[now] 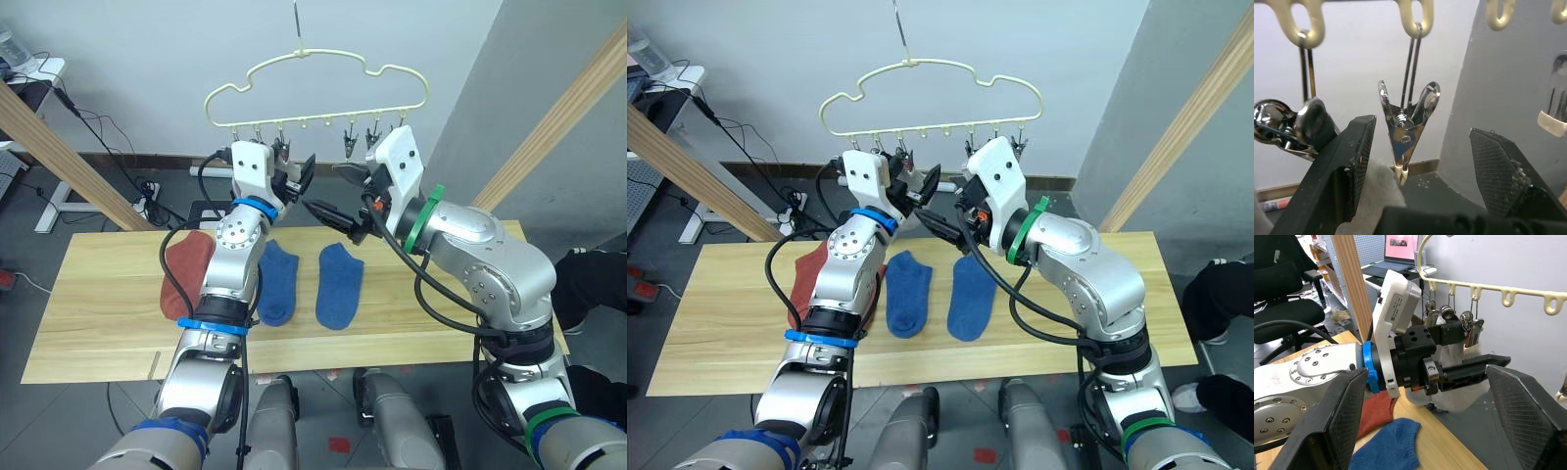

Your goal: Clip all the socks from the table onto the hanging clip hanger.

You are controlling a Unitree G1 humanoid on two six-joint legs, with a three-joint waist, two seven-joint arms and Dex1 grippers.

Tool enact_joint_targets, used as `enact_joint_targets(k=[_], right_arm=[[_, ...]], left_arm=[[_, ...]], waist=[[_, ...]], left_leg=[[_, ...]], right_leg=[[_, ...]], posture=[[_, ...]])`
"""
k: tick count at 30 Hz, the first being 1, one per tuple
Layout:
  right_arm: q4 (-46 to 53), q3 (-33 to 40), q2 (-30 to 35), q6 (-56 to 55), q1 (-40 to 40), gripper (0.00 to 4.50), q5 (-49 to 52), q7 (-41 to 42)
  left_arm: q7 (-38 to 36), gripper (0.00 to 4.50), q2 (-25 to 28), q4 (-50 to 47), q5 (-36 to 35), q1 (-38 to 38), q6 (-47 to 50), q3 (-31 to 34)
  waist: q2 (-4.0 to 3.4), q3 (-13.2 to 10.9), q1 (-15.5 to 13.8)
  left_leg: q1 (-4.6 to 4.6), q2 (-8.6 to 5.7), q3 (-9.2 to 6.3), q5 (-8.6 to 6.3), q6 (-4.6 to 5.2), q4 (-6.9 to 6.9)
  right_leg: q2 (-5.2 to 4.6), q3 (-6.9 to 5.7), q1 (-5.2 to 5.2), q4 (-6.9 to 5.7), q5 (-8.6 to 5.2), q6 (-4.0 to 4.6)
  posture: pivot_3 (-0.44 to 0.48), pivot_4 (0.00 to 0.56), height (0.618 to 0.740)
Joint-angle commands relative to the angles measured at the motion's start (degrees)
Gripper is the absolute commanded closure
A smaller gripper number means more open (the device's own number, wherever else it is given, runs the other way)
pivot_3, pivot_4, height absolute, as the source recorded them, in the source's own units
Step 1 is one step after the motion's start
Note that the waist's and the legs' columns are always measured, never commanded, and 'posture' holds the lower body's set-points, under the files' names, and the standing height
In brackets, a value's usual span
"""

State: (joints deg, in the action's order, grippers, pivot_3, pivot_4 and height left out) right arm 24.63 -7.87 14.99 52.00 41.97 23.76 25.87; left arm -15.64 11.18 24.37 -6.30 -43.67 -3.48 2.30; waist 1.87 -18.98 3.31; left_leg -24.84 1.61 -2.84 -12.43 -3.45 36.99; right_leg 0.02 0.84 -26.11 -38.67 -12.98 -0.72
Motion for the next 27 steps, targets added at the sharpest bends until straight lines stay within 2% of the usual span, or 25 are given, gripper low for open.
enact_joint_targets(k=[1, 5, 8, 15, 27], right_arm=[[2.1, 1.2, 0.0, -0.7, 1.2, 0.49, 0.6, -0.5], [2.0, 1.1, 0.1, -0.9, 1.2, 0.49, 0.6, -0.5], [2.1, 1.0, 0.1, -0.9, 1.1, 0.49, 0.6, -0.5], [2.1, 1.1, 0.6, -0.9, 1.0, 0.49, 0.6, -0.2], [2.0, 0.9, 0.7, -1.0, 0.8, 0.49, 0.6, 0.0]], left_arm=[[0.6, 1.14, 0.4, -1.1, 0.6, -1.5, -2.7, 0.8], [1.4, 1.14, 0.6, -0.7, 0.9, -2.1, -3.7, 1.4], [1.8, 1.73, 0.6, -0.7, 1.3, -2.1, -4.2, 1.5], [3.0, 3.63, -0.2, -2.2, 1.6, -0.9, -3.8, 1.1], [3.8, 3.63, -0.1, -2.2, 1.8, -0.9, -3.5, 0.9]], waist=[[0.0, 0.0, 0.0], [0.0, 0.0, 0.0], [0.0, 0.0, 0.0], [0.01, 0.0, 0.0], [0.02, 0.0, 0.0]], left_leg=[[0.0, 0.0, 0.0, 0.0, 0.0, 0.0], [0.0, 0.0, 0.0, 0.0, 0.0, 0.01], [0.0, 0.0, 0.0, 0.0, 0.0, 0.01], [0.01, 0.0, -0.01, 0.0, 0.0, 0.02], [0.03, -0.01, -0.01, 0.01, 0.0, 0.05]], right_leg=[[0.0, 0.0, 0.0, 0.0, 0.0, 0.0], [0.0, 0.0, 0.0, -0.02, 0.0, 0.0], [0.0, 0.0, 0.0, -0.05, 0.0, 0.0], [0.0, -0.01, 0.0, -0.1, 0.05, 0.08], [0.0, -0.01, -0.01, -0.16, 0.05, 0.09]], posture=[[-0.107, 0.318, 0.74], [-0.105, 0.317, 0.74], [-0.105, 0.314, 0.74], [-0.106, 0.309, 0.74], [-0.099, 0.306, 0.74]])
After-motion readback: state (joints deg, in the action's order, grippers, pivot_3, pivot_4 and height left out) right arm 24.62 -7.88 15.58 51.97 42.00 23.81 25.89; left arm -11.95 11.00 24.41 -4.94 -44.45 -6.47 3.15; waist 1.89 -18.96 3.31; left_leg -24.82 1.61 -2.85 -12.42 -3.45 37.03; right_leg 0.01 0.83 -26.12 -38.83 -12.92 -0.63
